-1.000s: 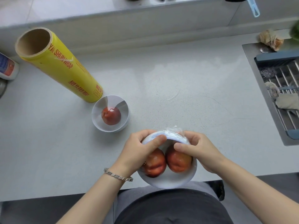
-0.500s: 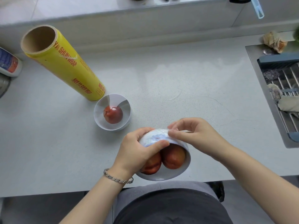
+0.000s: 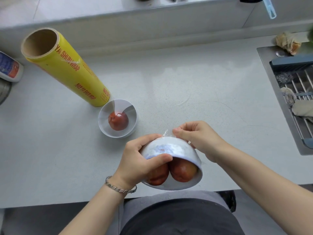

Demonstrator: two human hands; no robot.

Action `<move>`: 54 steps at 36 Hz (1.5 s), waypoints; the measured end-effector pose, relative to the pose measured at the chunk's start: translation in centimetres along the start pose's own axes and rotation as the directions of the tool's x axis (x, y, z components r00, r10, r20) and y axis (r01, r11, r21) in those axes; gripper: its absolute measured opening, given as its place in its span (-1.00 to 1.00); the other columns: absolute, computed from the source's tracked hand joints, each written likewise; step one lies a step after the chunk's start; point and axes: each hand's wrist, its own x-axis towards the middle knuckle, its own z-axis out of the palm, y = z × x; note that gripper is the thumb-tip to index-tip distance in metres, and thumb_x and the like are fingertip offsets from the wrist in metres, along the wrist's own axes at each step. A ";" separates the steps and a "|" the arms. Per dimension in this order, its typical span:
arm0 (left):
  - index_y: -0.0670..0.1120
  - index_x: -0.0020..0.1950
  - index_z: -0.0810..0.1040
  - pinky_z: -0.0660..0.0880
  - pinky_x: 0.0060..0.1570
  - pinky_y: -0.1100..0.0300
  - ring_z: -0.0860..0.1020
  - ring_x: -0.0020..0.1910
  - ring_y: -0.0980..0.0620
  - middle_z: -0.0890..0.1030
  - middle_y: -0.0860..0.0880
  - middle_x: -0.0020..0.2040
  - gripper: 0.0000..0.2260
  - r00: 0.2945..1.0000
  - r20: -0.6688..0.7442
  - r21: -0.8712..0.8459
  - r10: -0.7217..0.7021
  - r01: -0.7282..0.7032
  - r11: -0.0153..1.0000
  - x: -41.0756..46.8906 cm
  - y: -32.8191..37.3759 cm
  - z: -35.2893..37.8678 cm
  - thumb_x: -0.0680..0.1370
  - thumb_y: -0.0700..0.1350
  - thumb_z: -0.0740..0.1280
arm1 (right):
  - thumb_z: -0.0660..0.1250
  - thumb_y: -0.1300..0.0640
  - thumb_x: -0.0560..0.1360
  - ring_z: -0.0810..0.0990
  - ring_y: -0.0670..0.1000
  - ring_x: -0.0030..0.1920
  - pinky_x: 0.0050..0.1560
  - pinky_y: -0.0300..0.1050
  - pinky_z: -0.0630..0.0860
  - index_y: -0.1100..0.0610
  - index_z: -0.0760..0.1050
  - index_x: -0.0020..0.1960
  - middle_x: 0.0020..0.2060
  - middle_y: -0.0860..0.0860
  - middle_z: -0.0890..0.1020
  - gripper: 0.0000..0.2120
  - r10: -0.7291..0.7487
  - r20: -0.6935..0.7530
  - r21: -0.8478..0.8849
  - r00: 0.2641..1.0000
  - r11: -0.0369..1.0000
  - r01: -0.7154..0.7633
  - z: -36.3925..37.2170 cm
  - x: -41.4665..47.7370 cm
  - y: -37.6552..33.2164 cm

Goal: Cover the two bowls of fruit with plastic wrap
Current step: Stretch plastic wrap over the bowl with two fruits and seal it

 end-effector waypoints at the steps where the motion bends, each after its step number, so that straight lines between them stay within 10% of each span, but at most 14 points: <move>1: 0.13 -0.09 0.56 0.45 -0.09 0.47 0.58 -0.13 0.34 0.63 0.35 -0.16 -0.59 1.000 0.000 0.001 0.007 -0.007 1.000 0.0 0.0 0.0 0.11 0.18 0.47 | 0.36 0.14 0.47 0.40 -0.16 -0.52 -0.47 -0.36 0.34 0.13 0.51 -0.34 -0.46 -0.02 0.51 -0.78 0.025 0.016 -0.011 1.000 1.000 -0.024 0.0 0.0 0.1; 10: 0.16 -0.06 0.58 0.47 -0.04 0.41 0.60 -0.08 0.27 0.65 0.29 -0.09 -0.49 1.000 0.030 0.022 -0.003 0.003 1.000 -0.5 -0.3 0.3 0.10 0.37 0.47 | 0.46 0.21 0.37 0.51 -0.09 -0.37 -0.41 -0.38 0.49 0.13 0.57 -0.19 -0.30 0.04 0.57 -0.93 0.235 0.126 -0.097 0.964 0.970 -0.223 -1.4 -0.5 1.2; 15: 0.15 -0.03 0.55 0.45 -0.04 0.46 0.58 -0.09 0.33 0.64 0.14 -0.08 -0.45 0.998 -0.024 -0.018 -0.065 0.064 0.998 -0.2 -0.2 0.2 0.04 0.29 0.48 | 0.43 0.16 0.41 0.60 -0.16 -0.13 -0.05 -0.36 0.49 -0.08 0.59 -0.15 -0.14 -0.08 0.65 -0.86 -0.314 -0.168 -0.218 0.934 0.936 0.276 -2.6 -1.7 0.9; 19: 0.16 0.03 0.52 0.48 -0.01 0.39 0.60 -0.08 0.27 0.64 0.08 -0.05 -0.41 0.995 -0.017 -0.034 -0.103 0.102 0.994 0.0 -0.3 0.1 0.04 0.25 0.48 | 0.16 -0.18 0.51 0.52 -0.18 0.21 0.22 -0.36 0.38 0.01 0.58 0.13 0.11 -0.17 0.63 -0.61 -0.522 0.235 -0.134 0.820 0.818 0.559 -1.7 -4.3 0.6; 32: 0.16 0.16 0.44 0.49 -0.05 0.41 0.62 -0.11 0.25 0.67 0.25 -0.18 -0.34 0.997 -0.018 -0.040 -0.072 0.071 0.997 -0.1 -0.3 0.3 0.08 0.17 0.48 | 0.10 -0.29 0.36 0.44 -0.32 0.21 0.22 -0.41 0.33 -0.26 0.40 0.20 0.19 -0.29 0.52 -0.56 -0.237 0.359 -0.234 0.903 0.913 0.333 0.2 -2.5 0.8; 46: -0.03 -0.01 0.57 0.49 -0.20 0.41 0.61 -0.25 0.22 0.69 0.12 -0.27 -0.56 0.978 -0.156 -0.325 -0.139 0.082 0.942 0.1 -0.9 1.0 0.18 0.13 0.40 | 0.41 -0.13 0.18 0.60 -0.01 0.10 0.07 -0.16 0.54 0.05 0.50 0.22 0.09 0.03 0.63 -0.37 -0.105 0.324 -0.010 0.940 0.993 0.114 -2.0 -2.6 2.4; 54: 0.05 0.02 0.59 0.48 0.03 0.33 0.59 0.02 0.16 0.67 0.10 -0.03 -0.60 0.966 0.208 -0.095 -0.156 0.179 0.979 1.3 -0.3 -0.2 0.28 0.21 0.30 | 0.44 -0.08 0.14 0.64 -0.08 -0.13 -0.14 -0.26 0.54 0.01 0.63 -0.05 -0.18 -0.04 0.69 -0.60 -0.137 0.210 0.119 0.968 0.986 0.114 -1.7 -2.5 3.1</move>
